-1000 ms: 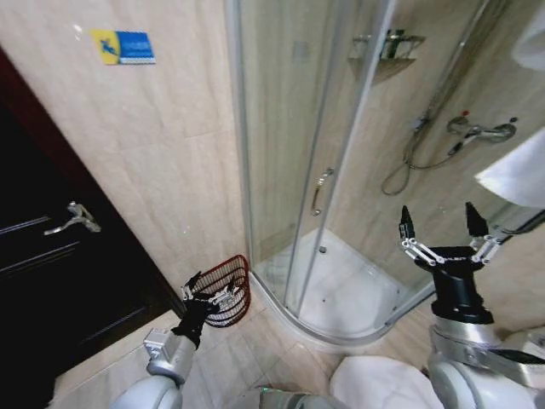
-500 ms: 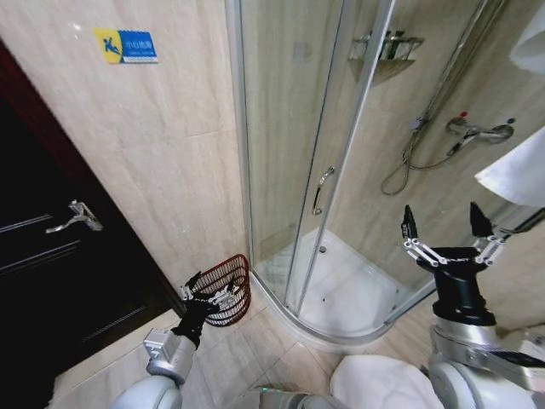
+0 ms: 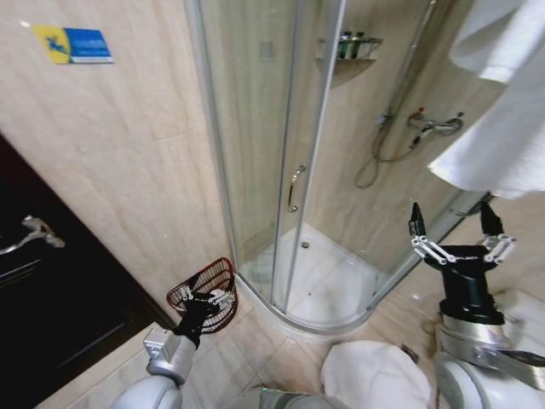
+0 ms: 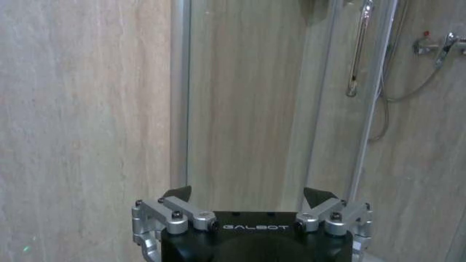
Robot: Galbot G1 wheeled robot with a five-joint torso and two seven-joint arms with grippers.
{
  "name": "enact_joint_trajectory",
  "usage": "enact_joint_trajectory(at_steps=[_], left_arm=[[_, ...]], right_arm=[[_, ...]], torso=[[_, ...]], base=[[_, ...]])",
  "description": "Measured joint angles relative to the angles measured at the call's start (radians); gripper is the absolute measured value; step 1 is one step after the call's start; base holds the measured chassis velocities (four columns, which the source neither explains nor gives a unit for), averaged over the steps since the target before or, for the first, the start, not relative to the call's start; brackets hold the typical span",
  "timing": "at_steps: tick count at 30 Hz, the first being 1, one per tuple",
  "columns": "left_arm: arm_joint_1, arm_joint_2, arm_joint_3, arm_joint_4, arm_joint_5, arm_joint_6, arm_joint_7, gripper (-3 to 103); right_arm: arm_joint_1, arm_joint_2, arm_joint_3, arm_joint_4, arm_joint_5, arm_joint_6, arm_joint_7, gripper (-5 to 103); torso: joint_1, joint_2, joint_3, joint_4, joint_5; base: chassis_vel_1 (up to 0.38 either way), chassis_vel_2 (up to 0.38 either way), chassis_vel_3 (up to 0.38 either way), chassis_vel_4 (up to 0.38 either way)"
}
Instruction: Discard the used towel into the hamper.
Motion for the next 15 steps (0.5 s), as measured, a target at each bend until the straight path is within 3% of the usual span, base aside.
enact_joint_trajectory(at_steps=[5, 15], left_arm=[[0.0, 0.0, 0.0, 0.0, 0.0, 0.0, 0.0, 100], [0.0, 0.0, 0.0, 0.0, 0.0, 0.0, 0.0, 100]], right_arm=[[0.007, -0.03, 0.063, 0.0, 0.01, -0.03, 0.058, 100], [0.088, -0.192, 0.264, 0.0, 0.205, -0.12, 0.078, 100]], torso=[[0.0, 0.0, 0.0, 0.0001, 0.0], [0.0, 0.0, 0.0, 0.0003, 0.0001]], base=[[0.0, 0.0, 0.0, 0.0], [0.0, 0.0, 0.0, 0.0]])
